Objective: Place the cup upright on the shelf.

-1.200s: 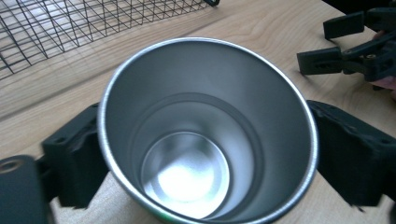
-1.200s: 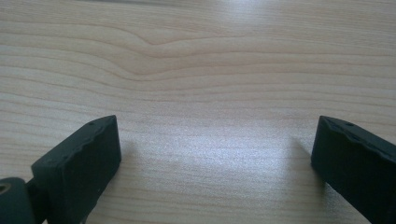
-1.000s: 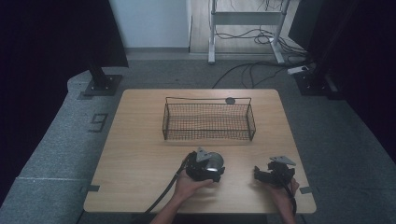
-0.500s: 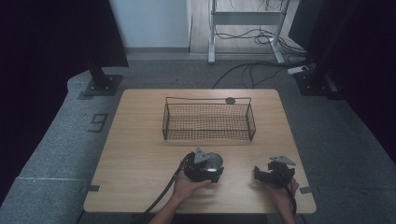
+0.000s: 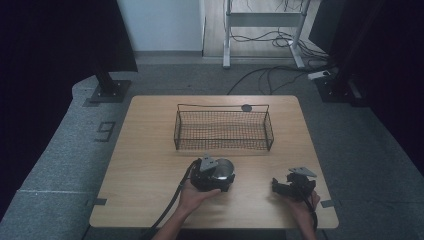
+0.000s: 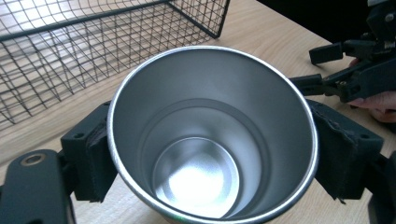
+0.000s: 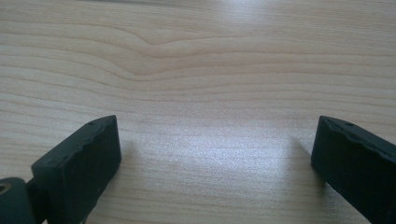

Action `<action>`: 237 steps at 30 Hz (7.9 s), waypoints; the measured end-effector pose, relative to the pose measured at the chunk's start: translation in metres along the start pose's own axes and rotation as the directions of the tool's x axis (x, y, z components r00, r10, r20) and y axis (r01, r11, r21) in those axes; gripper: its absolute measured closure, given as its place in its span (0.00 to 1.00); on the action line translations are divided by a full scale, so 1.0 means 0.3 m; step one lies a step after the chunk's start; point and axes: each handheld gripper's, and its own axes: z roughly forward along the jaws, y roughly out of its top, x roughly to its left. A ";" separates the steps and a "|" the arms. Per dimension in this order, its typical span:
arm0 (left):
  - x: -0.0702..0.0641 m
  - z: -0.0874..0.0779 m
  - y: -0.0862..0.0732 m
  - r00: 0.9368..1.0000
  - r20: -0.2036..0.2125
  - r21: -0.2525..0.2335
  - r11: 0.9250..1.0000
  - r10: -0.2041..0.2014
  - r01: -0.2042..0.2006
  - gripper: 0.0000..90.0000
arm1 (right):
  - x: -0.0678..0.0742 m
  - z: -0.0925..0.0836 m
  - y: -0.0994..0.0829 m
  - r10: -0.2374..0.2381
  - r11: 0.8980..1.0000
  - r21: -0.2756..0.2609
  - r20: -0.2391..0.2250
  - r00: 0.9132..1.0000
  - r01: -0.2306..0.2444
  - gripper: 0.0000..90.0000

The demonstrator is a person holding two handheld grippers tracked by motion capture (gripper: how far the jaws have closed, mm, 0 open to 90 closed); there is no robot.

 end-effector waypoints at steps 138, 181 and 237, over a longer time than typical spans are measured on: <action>0.367 0.108 0.419 0.988 -0.152 -0.032 0.999 -0.035 0.031 0.16 | 0.000 0.005 0.005 0.000 1.000 -0.005 0.006 1.000 0.000 0.03; 0.474 0.287 0.322 0.975 -0.201 0.079 0.990 -0.096 0.114 0.16 | -0.001 0.004 0.004 0.002 1.000 -0.008 0.010 1.000 -0.002 0.04; 0.474 0.196 0.309 0.976 -0.168 0.038 0.989 -0.136 0.145 0.07 | -0.001 0.004 0.004 0.002 1.000 -0.008 0.010 1.000 -0.002 0.04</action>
